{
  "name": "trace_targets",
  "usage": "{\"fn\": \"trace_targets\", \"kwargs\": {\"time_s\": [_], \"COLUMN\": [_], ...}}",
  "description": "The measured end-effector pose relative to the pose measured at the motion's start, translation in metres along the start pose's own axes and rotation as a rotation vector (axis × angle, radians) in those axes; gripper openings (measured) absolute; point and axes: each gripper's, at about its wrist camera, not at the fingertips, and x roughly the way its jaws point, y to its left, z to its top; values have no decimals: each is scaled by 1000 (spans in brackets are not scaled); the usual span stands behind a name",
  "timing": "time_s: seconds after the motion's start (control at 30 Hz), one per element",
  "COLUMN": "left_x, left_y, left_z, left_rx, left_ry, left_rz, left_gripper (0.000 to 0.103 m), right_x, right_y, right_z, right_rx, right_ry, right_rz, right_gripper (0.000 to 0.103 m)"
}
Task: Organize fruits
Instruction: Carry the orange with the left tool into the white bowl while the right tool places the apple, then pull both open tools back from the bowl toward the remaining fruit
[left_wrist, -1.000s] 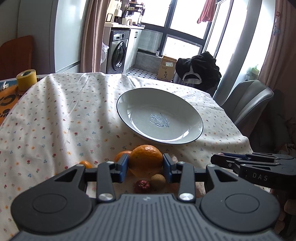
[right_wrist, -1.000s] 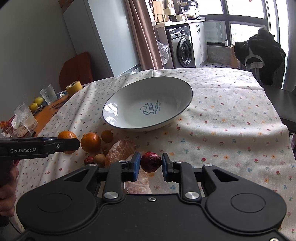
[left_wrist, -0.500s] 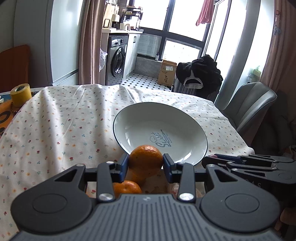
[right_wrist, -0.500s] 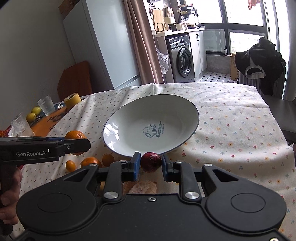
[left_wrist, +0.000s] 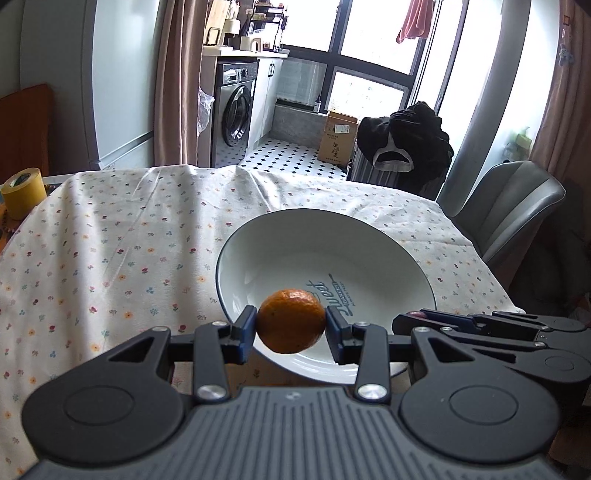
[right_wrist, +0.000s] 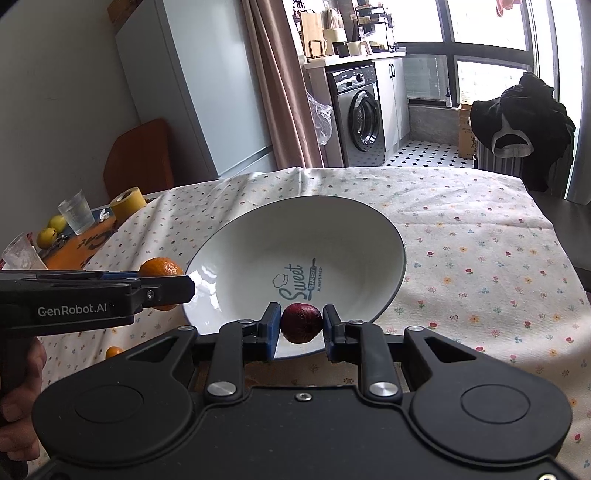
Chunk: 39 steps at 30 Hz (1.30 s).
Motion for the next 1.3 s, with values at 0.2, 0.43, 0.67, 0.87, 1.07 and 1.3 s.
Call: {"fn": "trace_targets", "kwargs": {"time_s": [0.2,0.43,0.67,0.87,1.07,1.3], "left_x": [19,33,33,12,-7,-30], "left_y": [-3,-4,-2,4,6,10], "left_z": [2,1,4,8,5,2], "left_rx": [4,3,-4,-6,-1,-26], "left_ry": [21,43,38,3,-37,-85], "left_rz": [-8,-21,7,37,59,84], "left_gripper": [38,39,42,47,60,84], "right_x": [14,26,33,32,24,4], "right_y": [-3,-6,-9,-9,-9,-6], "right_z": [5,7,5,4,5,4], "right_rx": [4,-2,1,-3,10,9], "right_ry": [6,17,34,27,4,-55], "right_rz": [-9,-16,-26,-39,-37,-39], "right_gripper": [23,23,23,25,39,74]}}
